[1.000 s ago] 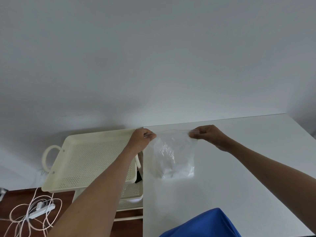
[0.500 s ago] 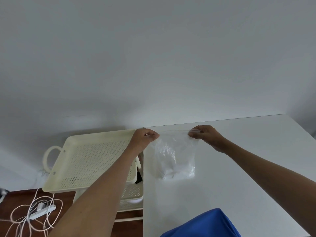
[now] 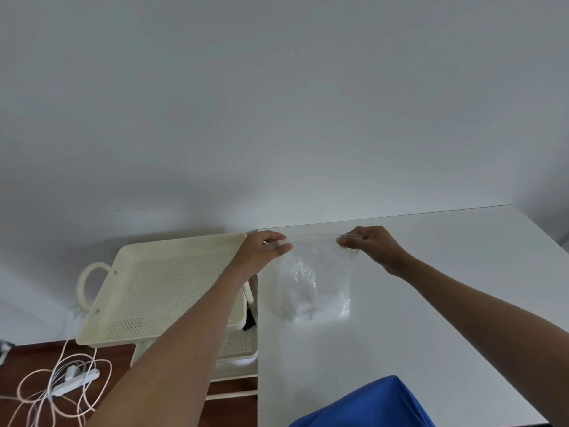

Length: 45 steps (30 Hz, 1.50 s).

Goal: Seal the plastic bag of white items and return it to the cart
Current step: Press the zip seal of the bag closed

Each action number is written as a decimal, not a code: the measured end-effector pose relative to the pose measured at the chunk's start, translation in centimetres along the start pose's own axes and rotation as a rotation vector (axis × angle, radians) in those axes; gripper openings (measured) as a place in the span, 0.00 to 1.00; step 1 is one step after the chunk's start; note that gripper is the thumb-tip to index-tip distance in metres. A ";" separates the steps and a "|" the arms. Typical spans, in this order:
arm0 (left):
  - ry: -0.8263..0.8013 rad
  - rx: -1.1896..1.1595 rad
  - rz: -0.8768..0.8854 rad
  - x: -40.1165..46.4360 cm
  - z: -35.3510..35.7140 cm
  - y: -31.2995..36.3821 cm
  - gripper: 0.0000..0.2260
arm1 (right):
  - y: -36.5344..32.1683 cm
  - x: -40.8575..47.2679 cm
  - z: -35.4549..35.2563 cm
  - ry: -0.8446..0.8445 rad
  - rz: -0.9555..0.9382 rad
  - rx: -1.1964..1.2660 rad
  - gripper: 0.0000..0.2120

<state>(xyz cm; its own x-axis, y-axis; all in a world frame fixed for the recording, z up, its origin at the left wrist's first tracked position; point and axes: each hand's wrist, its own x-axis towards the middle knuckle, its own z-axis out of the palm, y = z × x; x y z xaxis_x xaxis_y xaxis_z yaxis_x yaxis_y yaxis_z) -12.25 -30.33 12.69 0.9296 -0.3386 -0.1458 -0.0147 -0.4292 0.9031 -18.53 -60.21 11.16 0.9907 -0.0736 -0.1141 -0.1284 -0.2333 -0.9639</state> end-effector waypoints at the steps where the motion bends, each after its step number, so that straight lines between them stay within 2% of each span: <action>1: -0.009 0.007 -0.010 0.0 0.0 -0.1 0.12 | 0.0 -0.1 -0.1 -0.018 -0.003 0.001 0.09; 7: 0.043 0.165 0.006 0.3 0.7 -0.6 0.09 | -0.8 -0.3 0.4 -0.172 -0.018 -0.045 0.14; 12: 0.037 0.144 0.063 0.0 0.6 0.0 0.07 | -1.2 0.1 0.7 -0.144 -0.016 -0.081 0.08; 17: -0.028 0.032 0.027 -0.5 0.2 0.5 0.11 | -1.0 0.2 1.1 -0.076 -0.028 -0.089 0.07; 22: -0.011 0.138 0.064 -0.2 0.4 0.8 0.10 | -1.7 0.0 1.3 -0.146 -0.009 -0.105 0.08; 26: -0.001 0.189 0.124 -0.1 0.5 0.9 0.09 | -2.6 0.2 1.1 -0.223 0.003 -0.150 0.12; 34: -0.064 0.139 0.072 -0.1 0.4 1.6 0.10 | -1.9 1.0 1.3 -0.157 -0.033 -0.140 0.08; 40: -0.068 0.252 0.128 0.0 0.6 1.9 0.04 | -2.9 0.9 1.3 -0.232 -0.008 -0.234 0.09; 45: -0.072 0.271 0.123 0.2 1.0 2.5 0.07 | -3.3 1.4 1.3 -0.211 -0.023 -0.258 0.07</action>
<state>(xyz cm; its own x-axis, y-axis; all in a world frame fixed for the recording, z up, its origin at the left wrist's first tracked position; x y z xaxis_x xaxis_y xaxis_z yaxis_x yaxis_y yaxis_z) -12.49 -32.29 14.51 0.8863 -0.4564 -0.0789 -0.2324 -0.5856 0.7766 -16.69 -58.29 13.86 0.9774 0.1310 -0.1662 -0.0860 -0.4721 -0.8773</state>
